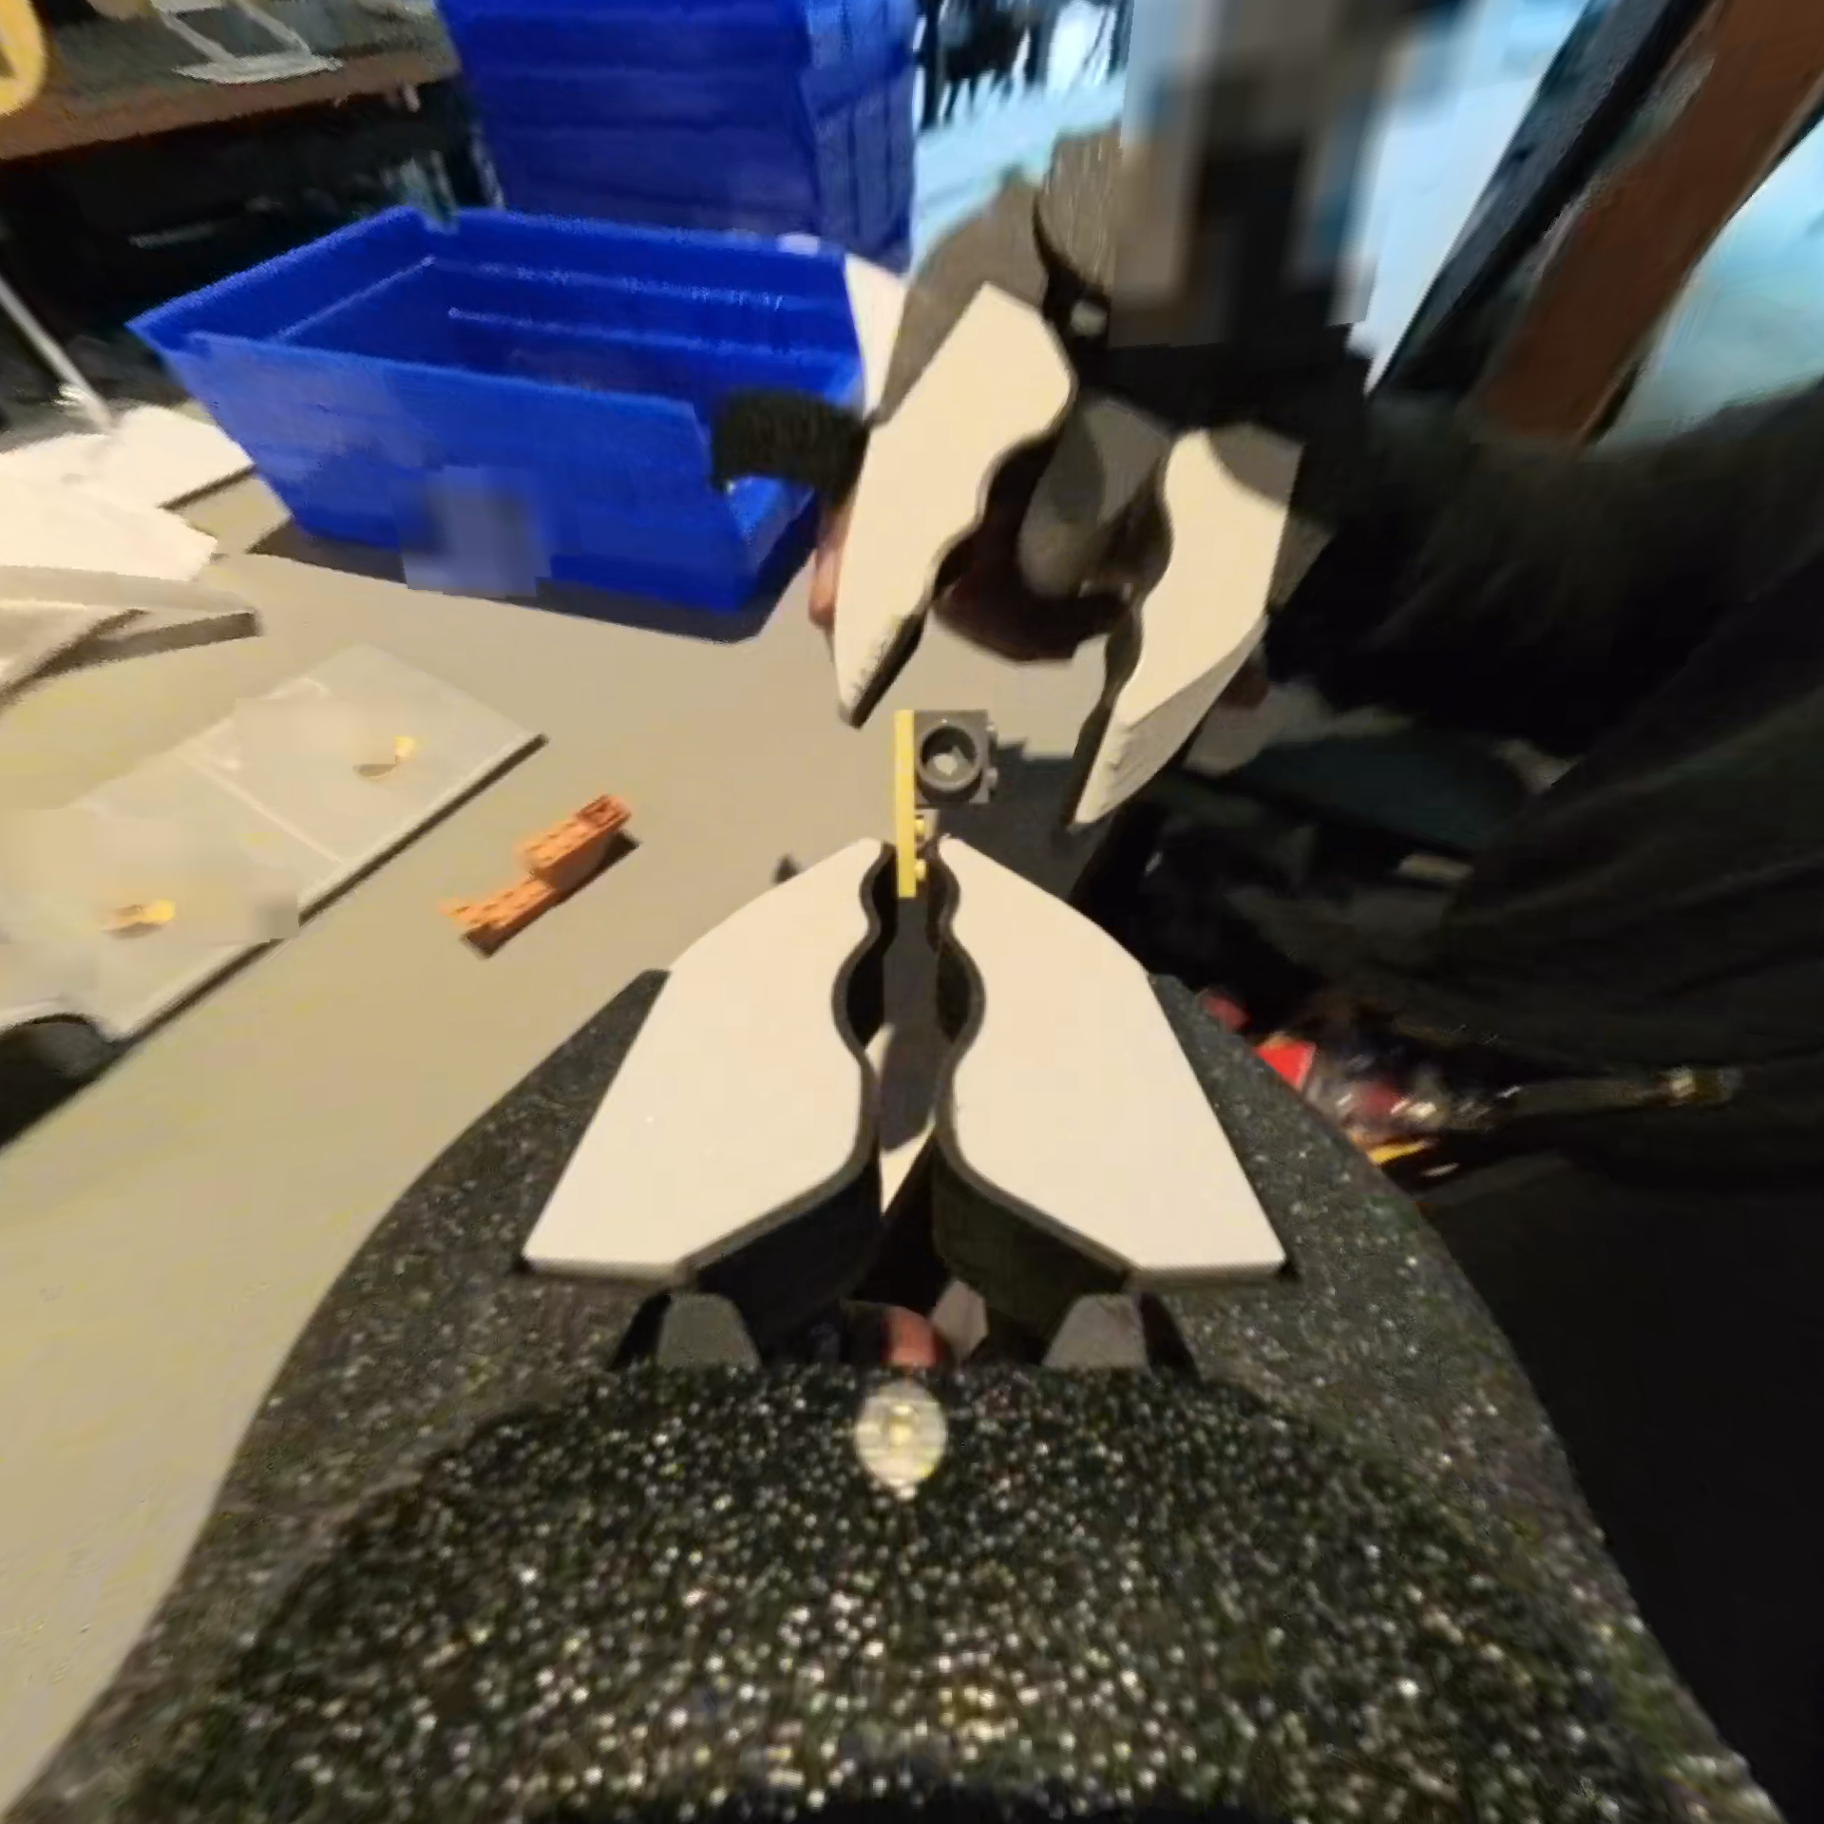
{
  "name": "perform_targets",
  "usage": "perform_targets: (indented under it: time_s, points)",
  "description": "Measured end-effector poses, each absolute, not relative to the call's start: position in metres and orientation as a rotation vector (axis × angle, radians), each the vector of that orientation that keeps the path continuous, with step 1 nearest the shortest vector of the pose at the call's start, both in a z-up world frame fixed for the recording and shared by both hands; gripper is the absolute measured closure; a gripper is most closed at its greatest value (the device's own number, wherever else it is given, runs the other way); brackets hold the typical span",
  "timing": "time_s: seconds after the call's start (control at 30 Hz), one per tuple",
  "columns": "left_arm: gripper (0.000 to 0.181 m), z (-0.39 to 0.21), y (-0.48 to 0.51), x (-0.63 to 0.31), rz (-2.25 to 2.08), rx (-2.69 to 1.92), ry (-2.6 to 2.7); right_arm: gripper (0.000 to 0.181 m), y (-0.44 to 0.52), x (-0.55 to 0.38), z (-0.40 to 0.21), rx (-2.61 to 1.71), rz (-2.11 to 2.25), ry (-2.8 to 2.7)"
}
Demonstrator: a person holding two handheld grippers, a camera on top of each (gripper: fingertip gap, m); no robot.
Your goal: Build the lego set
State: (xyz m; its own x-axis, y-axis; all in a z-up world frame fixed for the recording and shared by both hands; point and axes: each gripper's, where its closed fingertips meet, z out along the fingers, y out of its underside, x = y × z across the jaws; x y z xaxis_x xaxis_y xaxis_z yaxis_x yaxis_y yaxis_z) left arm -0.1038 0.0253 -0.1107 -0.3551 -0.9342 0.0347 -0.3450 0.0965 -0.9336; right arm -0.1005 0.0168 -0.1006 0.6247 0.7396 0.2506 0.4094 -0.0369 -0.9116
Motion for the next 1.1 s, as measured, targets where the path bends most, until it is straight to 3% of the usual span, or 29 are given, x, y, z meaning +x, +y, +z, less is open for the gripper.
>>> perform_targets:
  time_s: [0.03, 0.17, 0.37, 1.1]
  points:
    - [0.176, -0.107, 0.026, -0.103, -1.376, -1.269, 1.728, 0.139, 0.019, -0.099, -0.099, -1.665, 0.37, -0.918]
    - [0.177, -0.095, 0.033, -0.102, -1.758, -1.298, 1.517, 0.14, 0.024, -0.097, -0.09, -1.675, 0.563, -0.702]
    - [0.177, -0.09, 0.032, -0.101, -1.943, -1.213, 1.368, 0.14, 0.024, -0.106, -0.072, -1.597, 0.743, -0.512]
    - [0.177, -0.068, -0.01, -0.114, -1.932, -0.722, 1.355, 0.163, 0.001, -0.134, -0.05, -1.431, 0.573, -0.627]
